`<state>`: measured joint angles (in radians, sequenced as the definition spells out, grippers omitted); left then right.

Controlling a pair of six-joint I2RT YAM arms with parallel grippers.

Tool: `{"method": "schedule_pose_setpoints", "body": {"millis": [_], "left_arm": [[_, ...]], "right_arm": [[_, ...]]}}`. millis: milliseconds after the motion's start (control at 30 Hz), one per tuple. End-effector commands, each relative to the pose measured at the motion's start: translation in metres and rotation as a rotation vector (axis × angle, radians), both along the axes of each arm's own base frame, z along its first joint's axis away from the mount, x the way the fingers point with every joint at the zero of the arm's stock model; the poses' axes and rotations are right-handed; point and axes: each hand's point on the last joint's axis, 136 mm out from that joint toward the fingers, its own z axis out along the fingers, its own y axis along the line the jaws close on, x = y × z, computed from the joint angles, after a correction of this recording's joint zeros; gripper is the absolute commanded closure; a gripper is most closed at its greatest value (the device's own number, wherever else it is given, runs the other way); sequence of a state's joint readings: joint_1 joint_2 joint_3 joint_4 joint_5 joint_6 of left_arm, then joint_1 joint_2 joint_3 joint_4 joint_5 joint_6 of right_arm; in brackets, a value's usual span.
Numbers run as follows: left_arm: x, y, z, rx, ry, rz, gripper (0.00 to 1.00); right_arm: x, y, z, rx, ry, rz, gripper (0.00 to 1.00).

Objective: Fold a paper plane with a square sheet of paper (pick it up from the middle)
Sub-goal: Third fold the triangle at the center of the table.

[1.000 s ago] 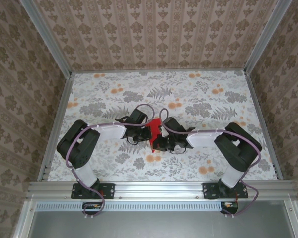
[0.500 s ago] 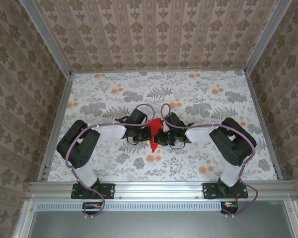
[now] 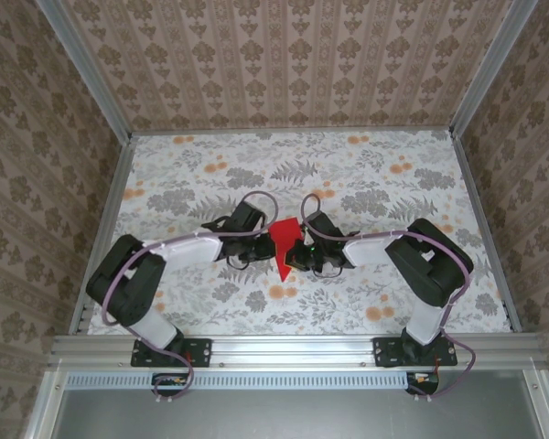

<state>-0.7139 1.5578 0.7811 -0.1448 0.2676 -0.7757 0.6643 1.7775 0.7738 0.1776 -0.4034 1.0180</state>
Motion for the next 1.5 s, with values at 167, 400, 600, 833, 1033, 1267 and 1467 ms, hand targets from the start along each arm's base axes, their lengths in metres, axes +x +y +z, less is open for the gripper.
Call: {"method": "schedule_pose_setpoints", "body": {"millis": [167, 400, 600, 833, 1033, 1267, 1467], "left_arm": [[-0.029, -0.007, 0.001, -0.150, 0.067, 0.041, 0.86], [-0.033, -0.019, -0.002, -0.185, 0.090, 0.014, 0.93], [-0.033, -0.023, -0.015, -0.166, 0.131, 0.007, 0.96], [-0.032, -0.004, -0.037, -0.096, 0.172, 0.069, 0.98], [-0.037, 0.007, -0.048, -0.043, 0.212, 0.092, 1.00], [-0.043, 0.021, -0.057, 0.043, 0.249, 0.118, 1.00], [-0.048, 0.031, -0.066, 0.098, 0.292, 0.133, 1.00]], "right_arm": [[0.004, 0.000, -0.016, 0.000, 0.085, -0.183, 1.00], [0.006, 0.001, -0.020, 0.008, 0.114, -0.209, 1.00], [0.006, 0.003, -0.019, 0.018, 0.111, -0.209, 1.00], [0.009, 0.004, -0.013, 0.028, 0.083, -0.180, 1.00], [0.012, 0.002, -0.010, -0.042, -0.002, -0.048, 1.00], [0.019, -0.036, -0.021, -0.162, -0.045, -0.034, 0.98], [0.036, -0.076, -0.018, -0.208, -0.056, -0.125, 0.98]]}}
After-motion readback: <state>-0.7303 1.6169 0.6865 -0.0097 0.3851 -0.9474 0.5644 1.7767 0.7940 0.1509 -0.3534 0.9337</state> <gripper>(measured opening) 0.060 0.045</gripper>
